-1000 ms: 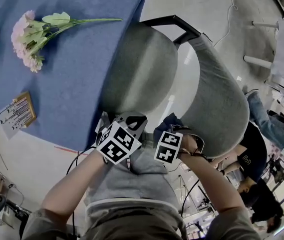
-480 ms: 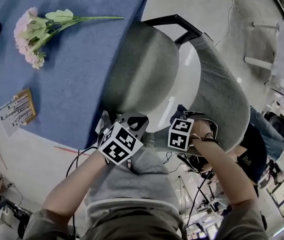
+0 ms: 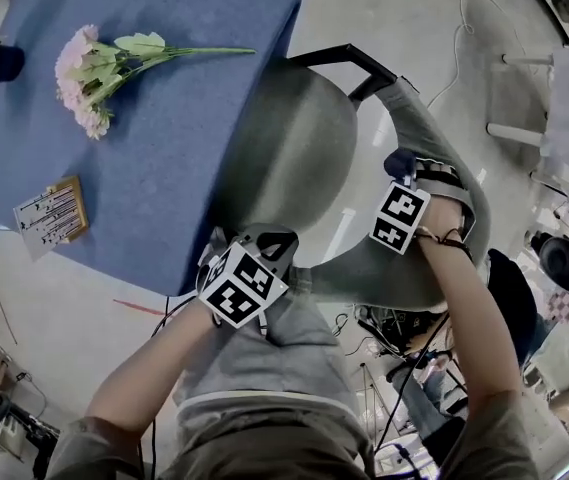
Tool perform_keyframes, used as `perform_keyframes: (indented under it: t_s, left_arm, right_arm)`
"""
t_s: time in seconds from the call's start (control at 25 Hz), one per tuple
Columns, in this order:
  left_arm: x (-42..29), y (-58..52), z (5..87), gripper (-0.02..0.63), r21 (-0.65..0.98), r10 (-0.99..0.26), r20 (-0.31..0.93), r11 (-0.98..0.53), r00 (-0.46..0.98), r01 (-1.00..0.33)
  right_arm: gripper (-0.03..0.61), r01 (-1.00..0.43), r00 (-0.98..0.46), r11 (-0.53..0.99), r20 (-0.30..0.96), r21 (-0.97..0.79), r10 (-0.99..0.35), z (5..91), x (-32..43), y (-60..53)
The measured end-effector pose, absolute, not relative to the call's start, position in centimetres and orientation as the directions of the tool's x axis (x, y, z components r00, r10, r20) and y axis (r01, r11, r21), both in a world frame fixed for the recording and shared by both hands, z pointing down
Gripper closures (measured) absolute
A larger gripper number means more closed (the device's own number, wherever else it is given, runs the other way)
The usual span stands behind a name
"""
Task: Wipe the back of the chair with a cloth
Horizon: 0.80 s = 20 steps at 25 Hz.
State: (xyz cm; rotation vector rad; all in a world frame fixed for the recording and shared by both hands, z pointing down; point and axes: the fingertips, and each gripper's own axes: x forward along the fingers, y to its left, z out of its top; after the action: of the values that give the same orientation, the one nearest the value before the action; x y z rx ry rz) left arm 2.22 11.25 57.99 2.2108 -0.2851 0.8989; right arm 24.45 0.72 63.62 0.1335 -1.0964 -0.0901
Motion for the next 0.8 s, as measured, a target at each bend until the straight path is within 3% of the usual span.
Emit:
perform_keyframes:
  t_s: [0.16, 0.44, 0.8]
  left_arm:
    - [1.7, 8.7, 56.2, 0.598, 0.502, 0.002, 0.686, -0.725, 0.727, -0.472]
    - [1.2, 3.6, 50.5, 0.598, 0.402, -0.096, 0.673, -0.784, 0.733, -0.472]
    - [1.4, -3.0, 39.9, 0.598, 0.257, -0.258, 0.598, -0.835, 0.759, -0.486]
  right_arm:
    - [0.507, -0.073, 0.376, 0.947, 0.888, 0.314, -0.265, 59.8, 23.5, -3.6]
    - [0.506, -0.402, 0.190, 0.761, 0.860, 0.509, -0.474, 50.2, 21.7, -8.0]
    - [0.506, -0.793, -0.021, 0.433, 0.692, 0.427, -0.721, 36.5, 19.2, -6.4]
